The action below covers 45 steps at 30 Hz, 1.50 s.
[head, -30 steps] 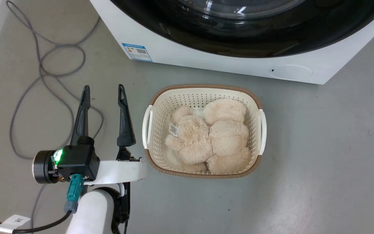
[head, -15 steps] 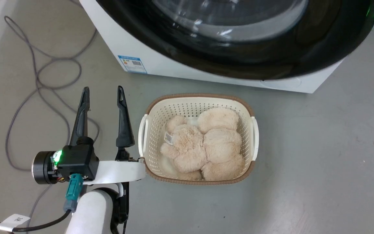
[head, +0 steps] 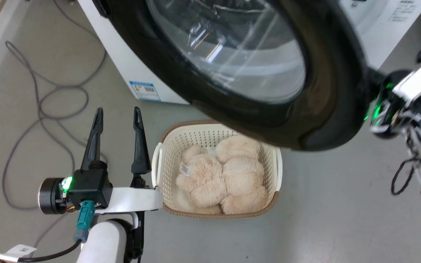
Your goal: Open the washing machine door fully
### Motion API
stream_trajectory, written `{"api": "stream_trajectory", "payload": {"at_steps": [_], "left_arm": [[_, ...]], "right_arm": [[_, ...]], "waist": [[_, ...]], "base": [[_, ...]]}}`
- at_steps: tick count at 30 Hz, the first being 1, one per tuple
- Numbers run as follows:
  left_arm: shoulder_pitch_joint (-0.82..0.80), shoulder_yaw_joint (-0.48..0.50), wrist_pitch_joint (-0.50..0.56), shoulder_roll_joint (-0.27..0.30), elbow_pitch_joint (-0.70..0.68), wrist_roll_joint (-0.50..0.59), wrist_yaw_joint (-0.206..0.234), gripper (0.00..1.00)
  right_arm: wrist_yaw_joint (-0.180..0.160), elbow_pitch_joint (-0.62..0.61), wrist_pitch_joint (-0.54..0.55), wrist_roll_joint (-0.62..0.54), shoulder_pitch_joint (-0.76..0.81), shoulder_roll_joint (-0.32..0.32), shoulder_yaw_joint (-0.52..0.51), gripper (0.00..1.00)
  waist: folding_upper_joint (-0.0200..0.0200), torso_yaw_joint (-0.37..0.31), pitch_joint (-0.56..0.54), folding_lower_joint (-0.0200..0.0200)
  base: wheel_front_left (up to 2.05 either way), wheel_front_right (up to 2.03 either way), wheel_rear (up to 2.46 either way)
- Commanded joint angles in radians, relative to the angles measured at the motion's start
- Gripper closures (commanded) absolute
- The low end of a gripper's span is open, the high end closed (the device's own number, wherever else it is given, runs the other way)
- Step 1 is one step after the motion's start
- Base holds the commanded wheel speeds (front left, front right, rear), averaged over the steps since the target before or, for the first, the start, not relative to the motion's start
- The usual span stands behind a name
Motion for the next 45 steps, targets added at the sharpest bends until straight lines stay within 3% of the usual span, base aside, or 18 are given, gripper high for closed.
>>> {"api": "stream_trajectory", "payload": {"at_steps": [1,28,39,45], "left_arm": [[0.01,0.005,-0.005,0.001,0.001,0.003,-0.002,0.0],[0.12,0.035,-0.005,0.001,0.051,0.027,-0.03,0.0],[0.162,0.054,-0.005,0.001,0.092,0.034,-0.035,0.0],[0.192,0.065,-0.005,0.001,0.103,0.037,-0.039,0.0]], "right_arm": [[0.001,-0.01,0.006,0.006,0.019,0.006,0.004,1.0],[0.001,-0.406,0.157,0.031,0.447,0.148,0.163,1.0],[0.001,-0.506,0.154,0.025,0.591,0.193,0.227,1.0],[0.001,-0.554,0.059,-0.015,0.637,0.199,0.185,1.0]], "waist": [[0.0,-0.006,-0.012,0.0],[0.0,-0.028,-0.167,0.0],[0.0,-0.028,-0.218,0.0],[0.0,-0.039,-0.252,0.0]], "base": [[0.0,0.0,0.0],[0.0,0.0,0.0],[0.0,0.0,0.0],[0.0,0.0,0.0]]}}
